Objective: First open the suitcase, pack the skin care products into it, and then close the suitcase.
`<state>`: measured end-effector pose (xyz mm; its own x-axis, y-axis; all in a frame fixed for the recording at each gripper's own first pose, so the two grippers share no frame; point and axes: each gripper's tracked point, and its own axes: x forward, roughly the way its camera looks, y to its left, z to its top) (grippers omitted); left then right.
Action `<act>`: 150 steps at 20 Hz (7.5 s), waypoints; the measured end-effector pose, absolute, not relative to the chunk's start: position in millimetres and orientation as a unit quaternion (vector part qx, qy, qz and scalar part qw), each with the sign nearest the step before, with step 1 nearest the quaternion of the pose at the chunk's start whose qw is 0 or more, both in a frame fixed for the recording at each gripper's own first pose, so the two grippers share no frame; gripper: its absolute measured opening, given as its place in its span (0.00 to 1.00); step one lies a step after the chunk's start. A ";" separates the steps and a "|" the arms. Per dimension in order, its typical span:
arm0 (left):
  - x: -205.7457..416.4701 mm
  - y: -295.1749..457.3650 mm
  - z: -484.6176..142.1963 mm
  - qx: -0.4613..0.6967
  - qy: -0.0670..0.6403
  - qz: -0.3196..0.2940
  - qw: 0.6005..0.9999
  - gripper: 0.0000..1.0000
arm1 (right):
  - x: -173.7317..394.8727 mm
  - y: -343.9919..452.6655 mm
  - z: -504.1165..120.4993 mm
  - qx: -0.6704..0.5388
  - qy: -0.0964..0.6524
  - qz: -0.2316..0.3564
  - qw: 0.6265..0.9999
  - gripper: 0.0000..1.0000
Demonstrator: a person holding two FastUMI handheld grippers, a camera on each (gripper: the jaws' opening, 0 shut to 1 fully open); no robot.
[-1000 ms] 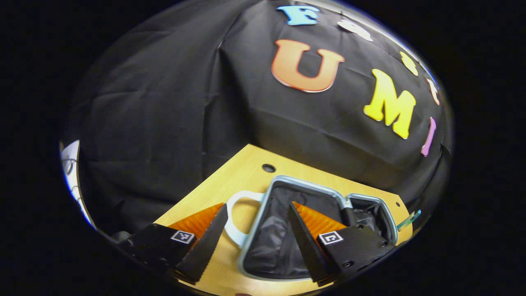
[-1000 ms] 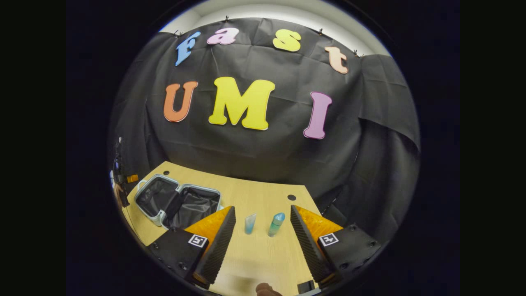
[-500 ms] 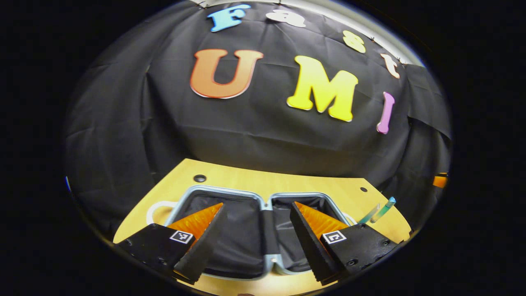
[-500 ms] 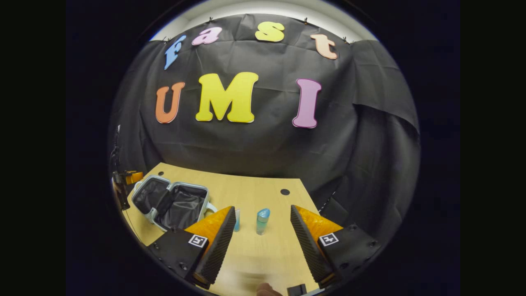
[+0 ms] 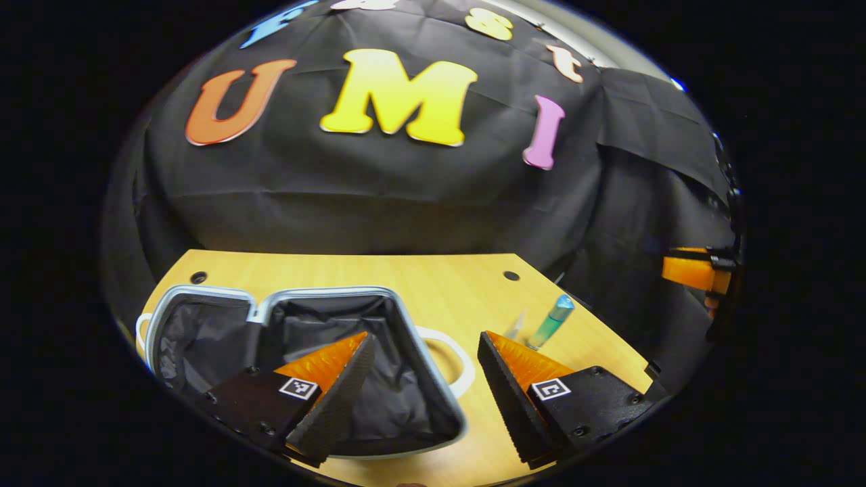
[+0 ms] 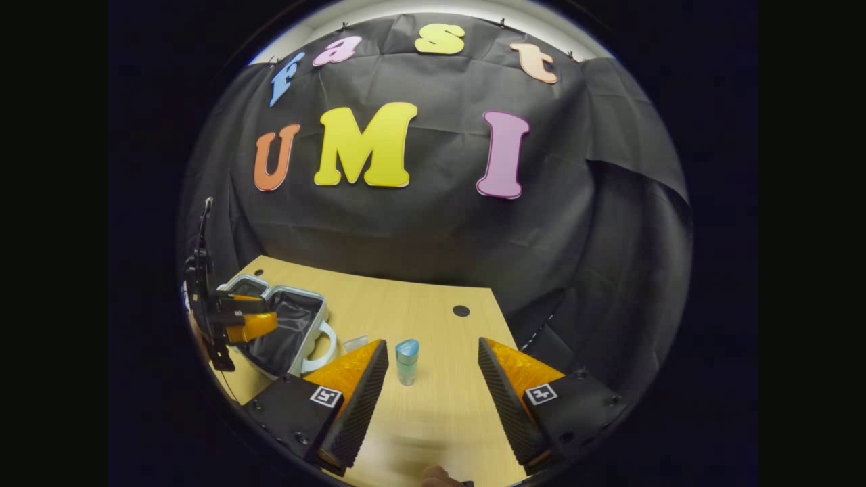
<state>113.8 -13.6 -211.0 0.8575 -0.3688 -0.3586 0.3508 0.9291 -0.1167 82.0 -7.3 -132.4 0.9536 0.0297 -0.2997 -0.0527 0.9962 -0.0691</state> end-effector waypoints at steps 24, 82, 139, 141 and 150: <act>188.4 -157.7 -339.6 0.031 0.294 -0.203 0.933 0.45 | 121.5 -54.2 -243.4 -0.059 0.256 0.070 0.962 0.80; 52.4 243.3 -215.1 -0.021 0.226 -0.020 0.974 0.99 | 120.7 343.8 -306.5 -0.051 0.371 0.193 0.907 0.38; 75.7 493.4 -262.3 -0.461 0.121 0.073 0.876 0.03 | 20.0 179.3 -67.9 -0.040 0.170 0.045 0.984 0.83; 73.4 485.5 -234.5 -0.417 0.114 0.087 0.898 0.03 | 18.6 164.6 -66.1 -0.033 0.166 0.046 0.985 0.83; 85.8 393.6 -106.4 -0.222 0.058 0.093 0.969 0.03 | 29.1 82.4 -69.6 0.004 0.155 0.050 0.987 0.83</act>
<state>85.8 393.6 -106.4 0.9759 0.1554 -0.1532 -0.2066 0.8837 -0.4199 29.1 82.4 -69.6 0.9467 0.1003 -0.3060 -0.0977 0.9949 0.0239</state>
